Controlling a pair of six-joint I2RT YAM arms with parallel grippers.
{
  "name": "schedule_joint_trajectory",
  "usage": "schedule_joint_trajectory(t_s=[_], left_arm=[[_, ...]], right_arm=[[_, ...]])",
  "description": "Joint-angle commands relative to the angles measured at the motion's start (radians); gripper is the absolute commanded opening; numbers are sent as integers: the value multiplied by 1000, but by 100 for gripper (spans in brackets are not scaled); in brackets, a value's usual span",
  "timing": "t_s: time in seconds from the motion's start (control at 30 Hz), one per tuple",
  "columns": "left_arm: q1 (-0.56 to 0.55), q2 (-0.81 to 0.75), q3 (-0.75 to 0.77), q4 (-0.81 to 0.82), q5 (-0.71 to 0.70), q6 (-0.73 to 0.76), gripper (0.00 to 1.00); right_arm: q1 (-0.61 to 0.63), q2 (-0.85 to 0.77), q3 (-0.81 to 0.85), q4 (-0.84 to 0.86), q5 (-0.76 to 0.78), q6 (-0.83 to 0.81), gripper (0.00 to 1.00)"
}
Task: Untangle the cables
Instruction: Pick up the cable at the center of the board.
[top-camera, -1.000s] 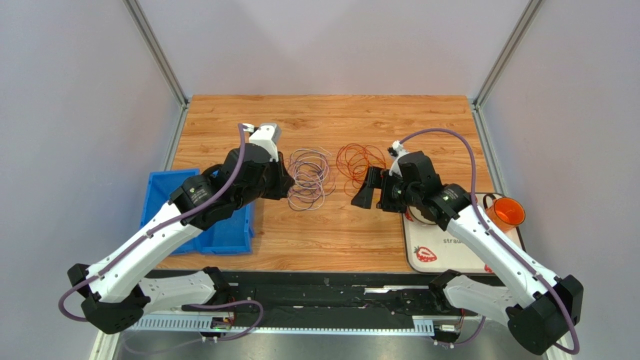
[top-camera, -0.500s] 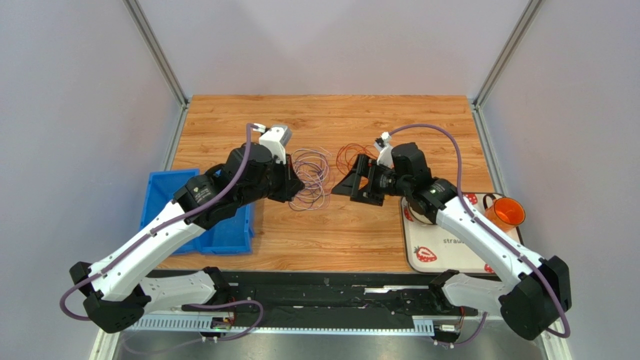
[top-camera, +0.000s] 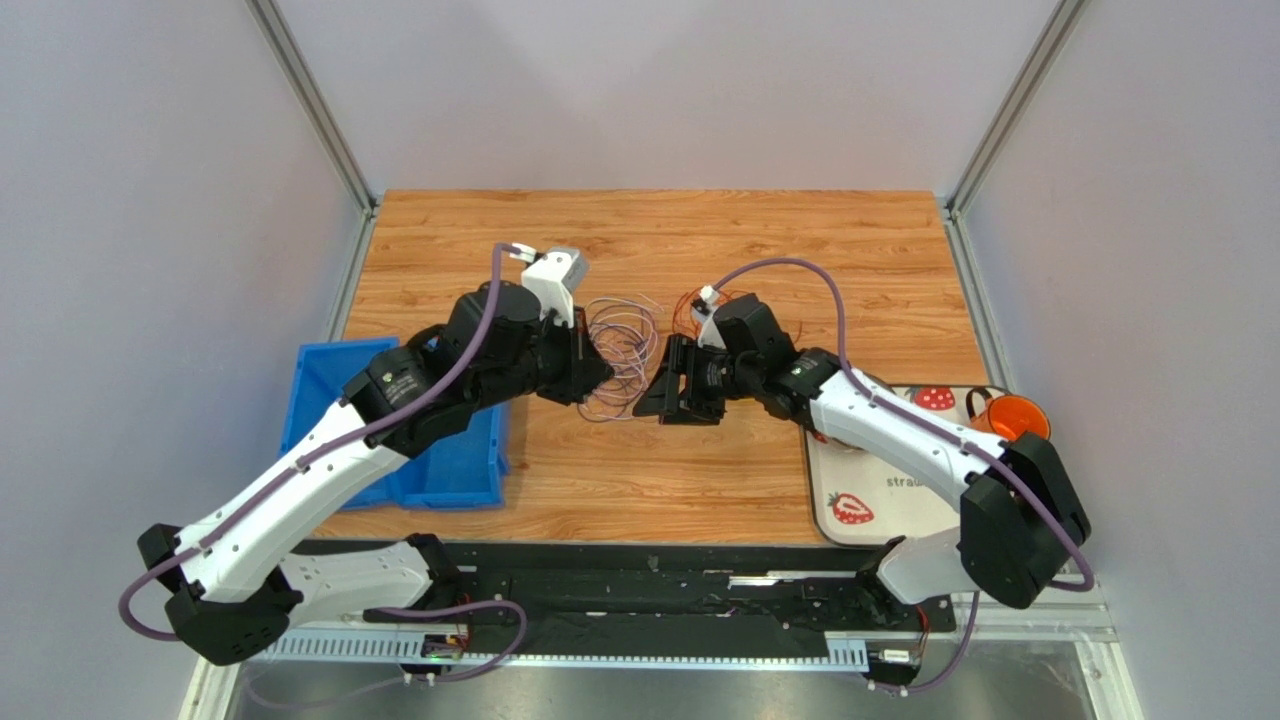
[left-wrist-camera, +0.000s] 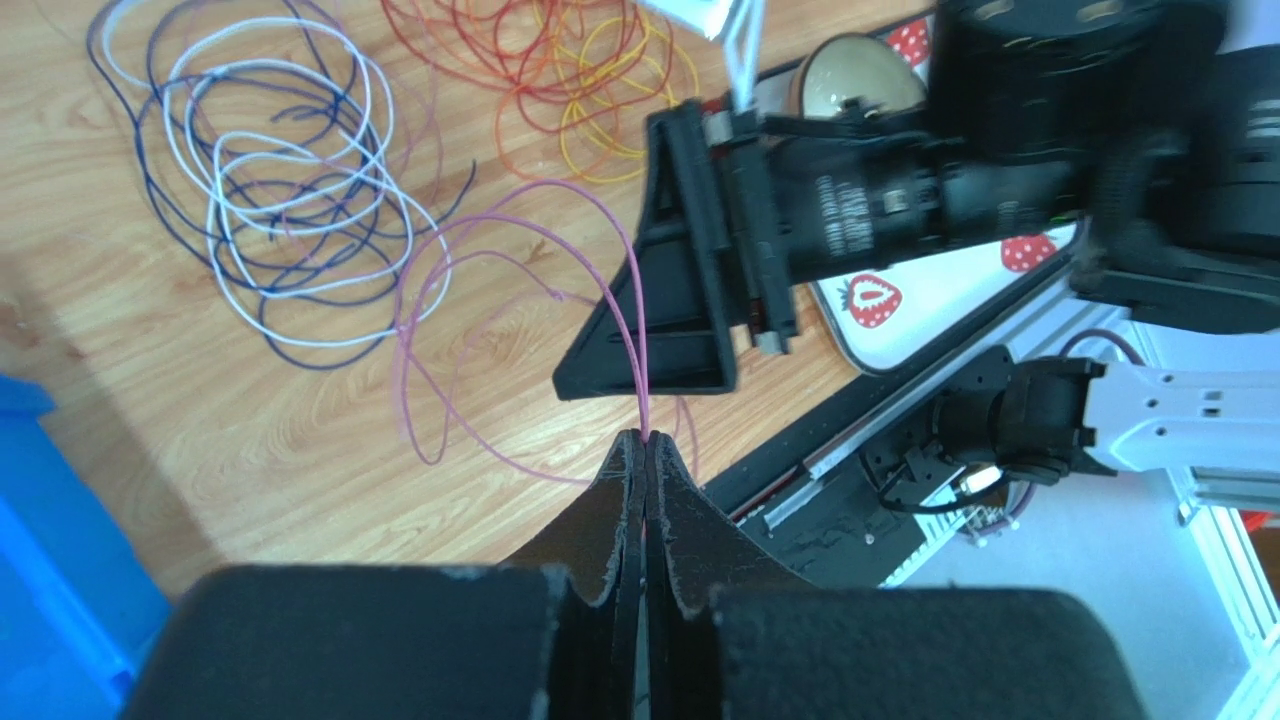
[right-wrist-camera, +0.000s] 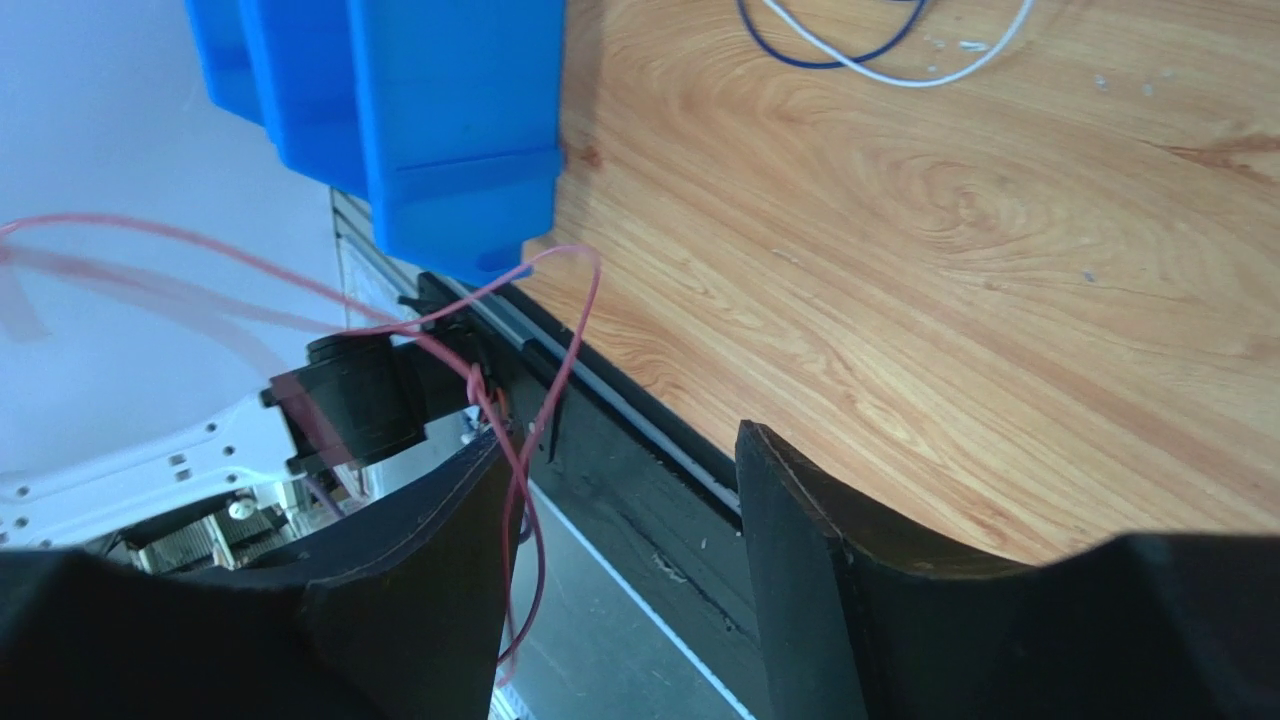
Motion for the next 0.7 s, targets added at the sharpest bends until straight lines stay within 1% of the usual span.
schedule_joint_trajectory(t_s=[0.0, 0.03, 0.1, 0.13, 0.27, 0.4, 0.43, 0.47, 0.5, 0.53, 0.67], left_arm=[[1, -18, 143, -64, -31, 45, 0], [2, -26, 195, -82, -57, 56, 0], [2, -35, 250, -133, -92, 67, 0], [1, -45, 301, -148, -132, 79, 0], [2, -75, 367, -188, -202, 106, 0], [2, -96, 321, -194, -270, 102, 0], [2, -102, 288, -193, -278, 94, 0], [2, -107, 269, -187, -285, 91, 0], [2, -111, 252, -184, -304, 88, 0], [2, -122, 220, -182, -316, 87, 0], [12, -131, 165, -179, -357, 91, 0]], right_arm=[[-1, 35, 34, -21, 55, -44, 57], [-1, 42, 32, -28, 61, -54, 56], [-1, 55, 23, -45, 81, -64, 57], [-1, 57, 20, -50, 88, -70, 58], [-3, 57, 9, -62, 100, -77, 63], [-3, 45, 41, -88, 69, -88, 75], [-4, 33, 55, -97, 62, -91, 78], [-3, 22, 86, -110, 55, -96, 83], [-1, 13, 107, -143, 52, -106, 85], [-3, -13, 127, -166, 54, -114, 91], [-3, -81, 268, -251, 36, -137, 96]])
